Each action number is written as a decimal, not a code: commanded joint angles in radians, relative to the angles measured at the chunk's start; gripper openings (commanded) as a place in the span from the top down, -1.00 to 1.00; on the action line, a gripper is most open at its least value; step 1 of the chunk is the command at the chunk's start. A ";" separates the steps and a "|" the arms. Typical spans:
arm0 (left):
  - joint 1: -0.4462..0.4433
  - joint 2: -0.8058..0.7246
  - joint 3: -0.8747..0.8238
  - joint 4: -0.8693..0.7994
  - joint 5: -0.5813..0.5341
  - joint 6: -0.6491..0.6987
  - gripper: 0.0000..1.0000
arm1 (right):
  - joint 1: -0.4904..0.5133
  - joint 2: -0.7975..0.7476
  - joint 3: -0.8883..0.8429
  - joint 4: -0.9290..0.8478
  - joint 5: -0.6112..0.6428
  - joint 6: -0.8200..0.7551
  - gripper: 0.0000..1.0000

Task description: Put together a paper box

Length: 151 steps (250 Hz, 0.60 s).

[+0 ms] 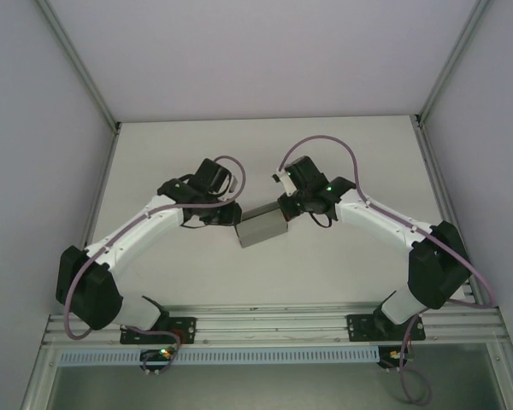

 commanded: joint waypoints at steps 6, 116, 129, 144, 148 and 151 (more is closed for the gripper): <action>-0.010 0.025 0.023 -0.028 -0.051 -0.018 0.56 | 0.021 0.001 0.043 -0.068 -0.011 0.068 1.00; -0.094 0.098 0.061 -0.070 -0.132 -0.005 0.66 | 0.051 0.088 0.191 -0.333 0.081 0.206 1.00; -0.113 0.102 0.054 -0.065 -0.140 -0.011 0.60 | 0.051 0.095 0.205 -0.360 0.069 0.211 1.00; -0.132 0.108 0.044 -0.060 -0.165 -0.020 0.60 | 0.045 0.096 0.208 -0.372 0.036 0.232 1.00; -0.138 0.110 0.041 -0.060 -0.172 -0.022 0.60 | 0.043 0.096 0.209 -0.372 0.020 0.236 1.00; -0.142 0.112 0.040 -0.058 -0.176 -0.023 0.60 | 0.040 0.097 0.209 -0.372 0.007 0.239 1.00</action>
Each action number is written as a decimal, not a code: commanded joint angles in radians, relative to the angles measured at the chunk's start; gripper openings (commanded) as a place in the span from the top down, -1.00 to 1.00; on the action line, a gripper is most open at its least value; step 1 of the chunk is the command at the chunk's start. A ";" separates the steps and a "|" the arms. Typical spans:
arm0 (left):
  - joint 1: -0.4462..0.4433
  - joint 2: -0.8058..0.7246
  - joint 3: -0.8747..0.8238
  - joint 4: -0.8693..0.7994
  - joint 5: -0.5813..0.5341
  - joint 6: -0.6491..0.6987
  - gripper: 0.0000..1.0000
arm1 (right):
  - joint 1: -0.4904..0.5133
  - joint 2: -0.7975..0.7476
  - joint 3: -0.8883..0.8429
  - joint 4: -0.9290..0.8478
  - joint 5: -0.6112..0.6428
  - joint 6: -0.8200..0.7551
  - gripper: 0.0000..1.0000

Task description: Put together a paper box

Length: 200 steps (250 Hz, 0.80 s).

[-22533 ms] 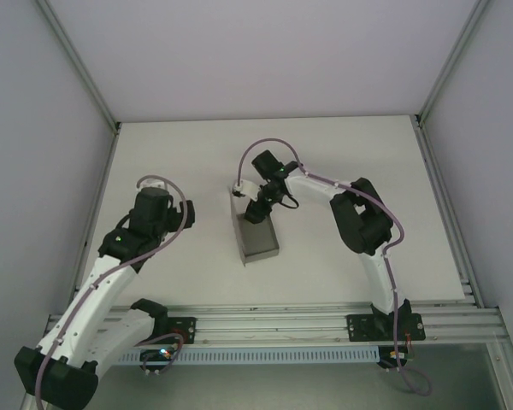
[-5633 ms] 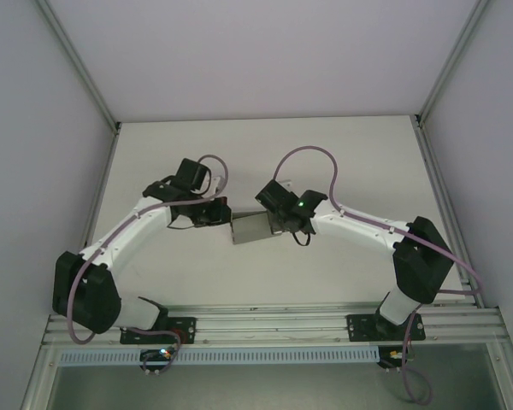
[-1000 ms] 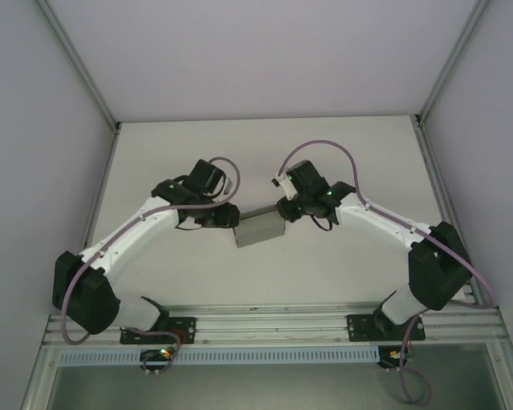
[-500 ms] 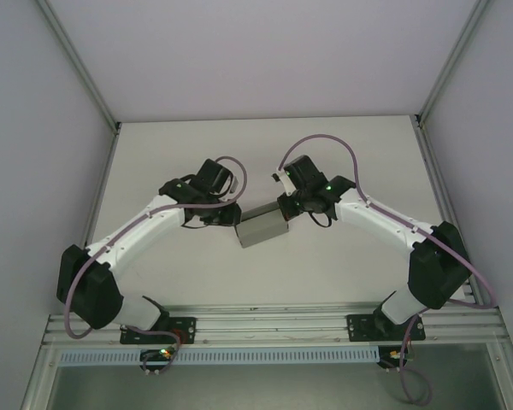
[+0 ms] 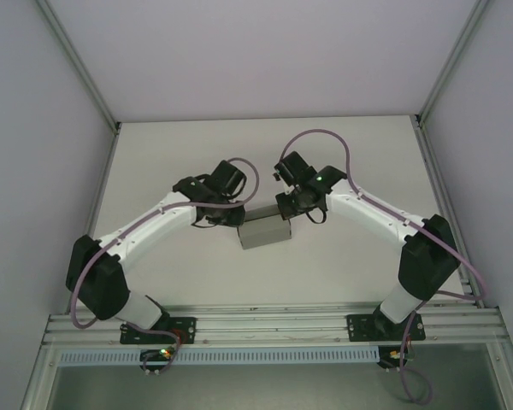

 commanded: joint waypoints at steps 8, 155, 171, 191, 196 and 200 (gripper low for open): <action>-0.053 0.032 -0.020 -0.016 -0.039 -0.018 0.61 | 0.000 0.011 0.033 -0.082 -0.112 0.061 1.00; -0.107 0.021 -0.024 -0.003 -0.070 -0.043 0.60 | 0.016 -0.119 -0.238 0.142 -0.085 0.174 1.00; -0.112 0.017 -0.026 -0.005 -0.081 -0.048 0.54 | 0.020 -0.155 -0.249 0.164 -0.046 0.176 1.00; -0.112 0.008 -0.026 0.009 -0.086 -0.048 0.52 | 0.021 -0.192 -0.246 0.179 -0.024 0.169 1.00; -0.111 0.007 -0.024 0.013 -0.087 -0.049 0.49 | 0.022 -0.200 -0.243 0.184 -0.022 0.167 1.00; -0.111 0.007 -0.021 0.016 -0.090 -0.049 0.45 | 0.023 -0.206 -0.241 0.186 -0.020 0.168 1.00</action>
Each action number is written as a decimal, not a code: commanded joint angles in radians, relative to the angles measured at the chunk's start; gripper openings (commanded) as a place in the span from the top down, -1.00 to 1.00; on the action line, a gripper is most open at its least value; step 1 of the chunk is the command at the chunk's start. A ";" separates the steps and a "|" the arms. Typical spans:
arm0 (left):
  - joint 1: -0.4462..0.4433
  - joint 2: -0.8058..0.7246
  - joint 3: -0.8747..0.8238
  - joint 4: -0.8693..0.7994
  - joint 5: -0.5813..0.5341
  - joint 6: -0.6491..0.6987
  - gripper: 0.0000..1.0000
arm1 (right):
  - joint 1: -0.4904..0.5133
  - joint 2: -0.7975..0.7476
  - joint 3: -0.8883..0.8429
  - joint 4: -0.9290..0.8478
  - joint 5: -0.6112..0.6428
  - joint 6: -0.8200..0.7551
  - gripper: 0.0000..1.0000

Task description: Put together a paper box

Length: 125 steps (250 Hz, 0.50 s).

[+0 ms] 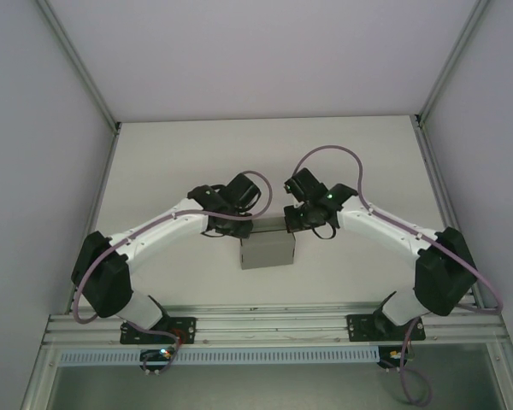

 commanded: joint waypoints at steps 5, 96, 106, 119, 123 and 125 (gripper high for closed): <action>-0.010 -0.015 0.007 0.031 -0.013 -0.018 0.39 | 0.013 -0.063 0.008 0.059 0.044 0.014 1.00; -0.011 -0.109 -0.066 0.088 0.023 -0.049 -0.25 | 0.052 -0.074 0.005 0.096 0.143 0.021 1.00; -0.012 -0.123 -0.084 0.096 0.029 -0.058 -0.35 | 0.053 -0.069 0.008 0.089 0.148 0.019 1.00; -0.012 -0.138 -0.098 0.107 0.035 -0.058 -0.41 | 0.052 -0.060 0.009 0.085 0.144 0.016 1.00; -0.011 -0.143 -0.101 0.108 0.031 -0.065 -0.42 | 0.052 -0.057 0.008 0.086 0.143 0.015 1.00; -0.011 -0.147 -0.103 0.109 0.029 -0.064 -0.41 | 0.053 -0.055 0.008 0.088 0.144 0.015 1.00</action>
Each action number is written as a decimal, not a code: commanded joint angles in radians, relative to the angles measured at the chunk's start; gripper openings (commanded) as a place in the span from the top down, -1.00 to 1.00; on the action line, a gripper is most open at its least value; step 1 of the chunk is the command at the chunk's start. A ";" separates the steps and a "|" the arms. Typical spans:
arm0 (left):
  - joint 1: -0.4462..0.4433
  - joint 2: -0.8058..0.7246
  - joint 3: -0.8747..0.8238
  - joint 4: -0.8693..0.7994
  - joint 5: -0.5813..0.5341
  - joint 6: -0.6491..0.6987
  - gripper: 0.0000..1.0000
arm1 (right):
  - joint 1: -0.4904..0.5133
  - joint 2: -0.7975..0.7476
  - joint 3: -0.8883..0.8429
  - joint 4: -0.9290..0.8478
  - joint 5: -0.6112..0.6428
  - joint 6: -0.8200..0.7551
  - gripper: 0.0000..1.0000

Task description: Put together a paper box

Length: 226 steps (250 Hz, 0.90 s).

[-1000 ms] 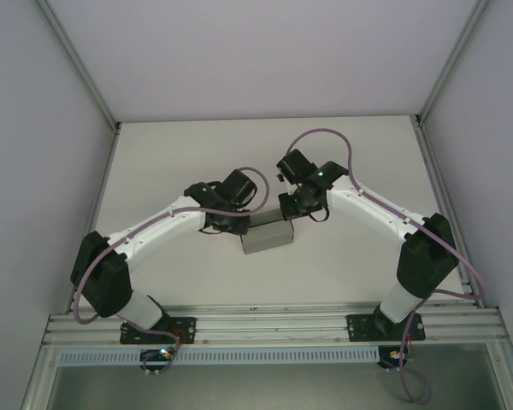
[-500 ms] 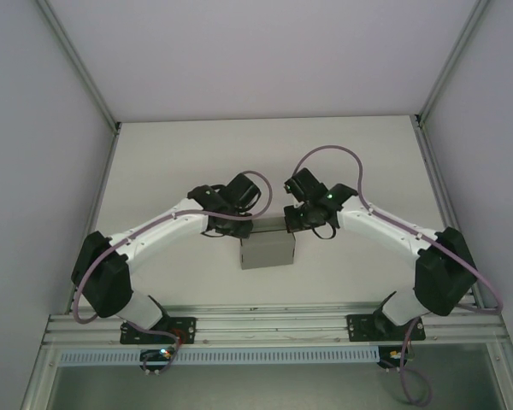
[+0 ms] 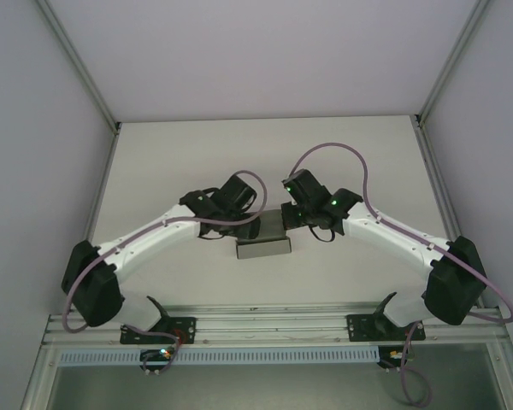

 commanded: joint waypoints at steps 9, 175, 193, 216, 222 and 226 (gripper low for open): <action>-0.008 -0.059 -0.037 0.036 0.014 -0.027 -0.40 | 0.006 0.011 0.011 0.007 0.041 0.006 1.00; -0.025 -0.247 -0.257 0.054 0.160 -0.131 -0.39 | 0.019 0.031 0.008 0.014 0.026 -0.012 1.00; -0.010 -0.206 -0.260 0.114 0.145 -0.156 -0.30 | 0.019 0.030 0.006 0.019 0.014 -0.020 1.00; 0.018 -0.181 -0.271 0.201 0.141 -0.184 -0.21 | 0.021 0.037 0.015 0.010 -0.002 -0.035 1.00; 0.028 -0.178 -0.277 0.228 0.151 -0.187 -0.20 | 0.021 0.038 0.019 0.006 -0.009 -0.038 1.00; 0.035 -0.175 -0.282 0.244 0.158 -0.188 -0.20 | 0.022 0.041 0.022 0.003 -0.013 -0.041 1.00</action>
